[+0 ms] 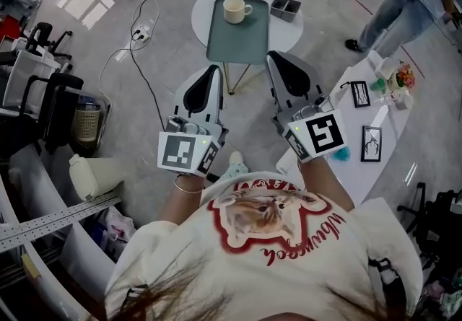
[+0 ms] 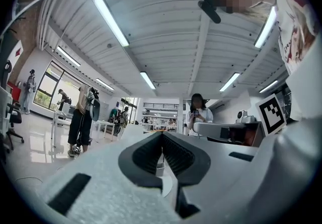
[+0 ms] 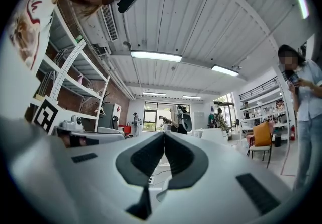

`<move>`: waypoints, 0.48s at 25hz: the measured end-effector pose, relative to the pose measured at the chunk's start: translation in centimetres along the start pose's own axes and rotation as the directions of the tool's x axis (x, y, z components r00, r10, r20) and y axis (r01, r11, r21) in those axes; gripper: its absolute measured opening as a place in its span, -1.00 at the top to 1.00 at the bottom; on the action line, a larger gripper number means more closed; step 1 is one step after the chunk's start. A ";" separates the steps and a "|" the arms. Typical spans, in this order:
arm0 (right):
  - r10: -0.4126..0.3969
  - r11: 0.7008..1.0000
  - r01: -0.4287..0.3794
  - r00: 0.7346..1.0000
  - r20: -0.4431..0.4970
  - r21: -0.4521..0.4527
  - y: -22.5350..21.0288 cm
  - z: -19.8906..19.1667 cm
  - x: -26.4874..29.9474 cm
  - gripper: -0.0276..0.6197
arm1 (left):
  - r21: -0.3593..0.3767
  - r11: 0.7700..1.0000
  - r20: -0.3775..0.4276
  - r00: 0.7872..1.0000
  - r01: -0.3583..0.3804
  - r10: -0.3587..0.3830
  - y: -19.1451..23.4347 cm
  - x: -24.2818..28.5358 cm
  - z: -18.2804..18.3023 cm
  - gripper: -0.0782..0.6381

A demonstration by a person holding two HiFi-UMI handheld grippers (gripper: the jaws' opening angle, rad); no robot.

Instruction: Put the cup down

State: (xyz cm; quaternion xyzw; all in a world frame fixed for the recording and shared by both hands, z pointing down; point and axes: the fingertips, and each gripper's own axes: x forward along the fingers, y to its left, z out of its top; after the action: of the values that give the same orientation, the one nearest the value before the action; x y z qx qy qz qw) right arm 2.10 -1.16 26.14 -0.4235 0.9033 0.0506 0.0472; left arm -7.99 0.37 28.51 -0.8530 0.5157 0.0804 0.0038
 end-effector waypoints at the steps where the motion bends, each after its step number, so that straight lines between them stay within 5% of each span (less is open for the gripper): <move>1: 0.005 1.000 -0.005 1.000 -0.002 0.003 0.1 0.1 -1.0 0.83 | 0.001 1.000 0.001 1.000 -0.006 0.006 -0.9 -0.5 0.1 0.74; 12: 0.044 0.999 -0.044 0.999 0.020 0.015 0.5 2.0 -11.2 0.83 | 0.022 0.998 0.022 0.998 -0.067 0.066 -9.7 -5.9 0.6 0.74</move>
State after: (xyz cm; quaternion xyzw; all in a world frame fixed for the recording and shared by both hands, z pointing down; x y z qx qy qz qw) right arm 8.90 7.97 25.63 -0.4026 0.9122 0.0487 0.0583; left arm -2.23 10.10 28.02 -0.8344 0.5445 0.0838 0.0161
